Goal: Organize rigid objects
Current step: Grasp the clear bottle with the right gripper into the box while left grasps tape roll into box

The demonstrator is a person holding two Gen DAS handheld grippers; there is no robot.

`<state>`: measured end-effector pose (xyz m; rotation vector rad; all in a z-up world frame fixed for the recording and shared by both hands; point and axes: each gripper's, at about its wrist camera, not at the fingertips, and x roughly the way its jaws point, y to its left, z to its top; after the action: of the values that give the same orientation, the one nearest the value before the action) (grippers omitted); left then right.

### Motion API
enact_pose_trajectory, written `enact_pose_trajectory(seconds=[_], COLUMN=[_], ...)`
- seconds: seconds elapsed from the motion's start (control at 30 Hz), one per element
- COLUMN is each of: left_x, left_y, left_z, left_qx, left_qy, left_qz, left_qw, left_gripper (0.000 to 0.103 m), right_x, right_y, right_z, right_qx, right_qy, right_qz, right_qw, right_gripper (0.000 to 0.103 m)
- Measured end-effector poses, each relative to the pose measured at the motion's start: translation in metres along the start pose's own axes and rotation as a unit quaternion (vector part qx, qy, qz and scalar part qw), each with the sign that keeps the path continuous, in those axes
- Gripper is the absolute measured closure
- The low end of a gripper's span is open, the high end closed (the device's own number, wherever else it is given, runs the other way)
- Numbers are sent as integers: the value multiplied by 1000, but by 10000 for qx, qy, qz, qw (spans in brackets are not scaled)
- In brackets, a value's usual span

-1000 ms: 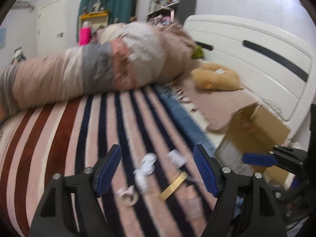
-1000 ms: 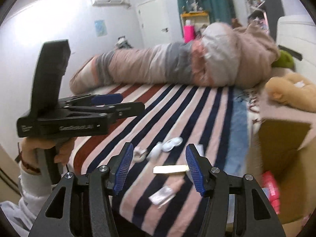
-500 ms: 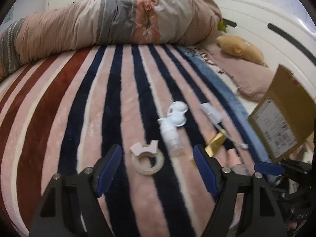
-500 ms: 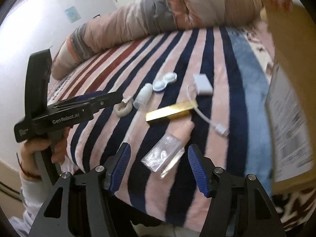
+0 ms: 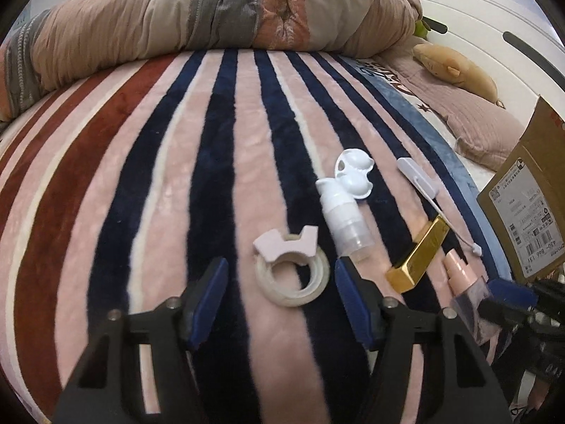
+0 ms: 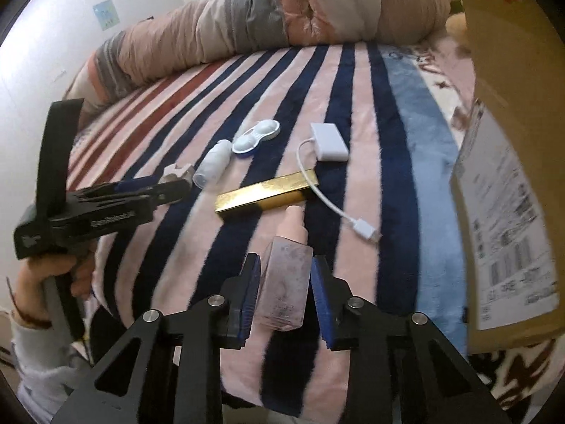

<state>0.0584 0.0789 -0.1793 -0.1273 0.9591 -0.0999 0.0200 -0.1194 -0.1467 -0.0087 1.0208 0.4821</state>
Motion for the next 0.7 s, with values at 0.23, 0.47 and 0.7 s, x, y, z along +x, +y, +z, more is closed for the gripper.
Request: enact_pose_trajectory(seconds=[0.23, 0.47, 0.7], left_x=[7, -28, -114], left_y=[-5, -9, -41], left_z=[0, 6, 31], left_qx=[62, 59, 375], left_qy=[-59, -392, -1217], left_qz=[389, 281, 129], left_qw=[9992, 9988, 9918], left_gripper=[66, 66, 66], right_x=[18, -13, -98], right_y=[5, 17, 27], right_z=[-6, 0, 24], right_qx=[-151, -522, -788], right_qy=[134, -304, -1256], right_qz=[-98, -110, 442], right_qw=[9997, 9981, 9880], right_gripper=[78, 80, 81])
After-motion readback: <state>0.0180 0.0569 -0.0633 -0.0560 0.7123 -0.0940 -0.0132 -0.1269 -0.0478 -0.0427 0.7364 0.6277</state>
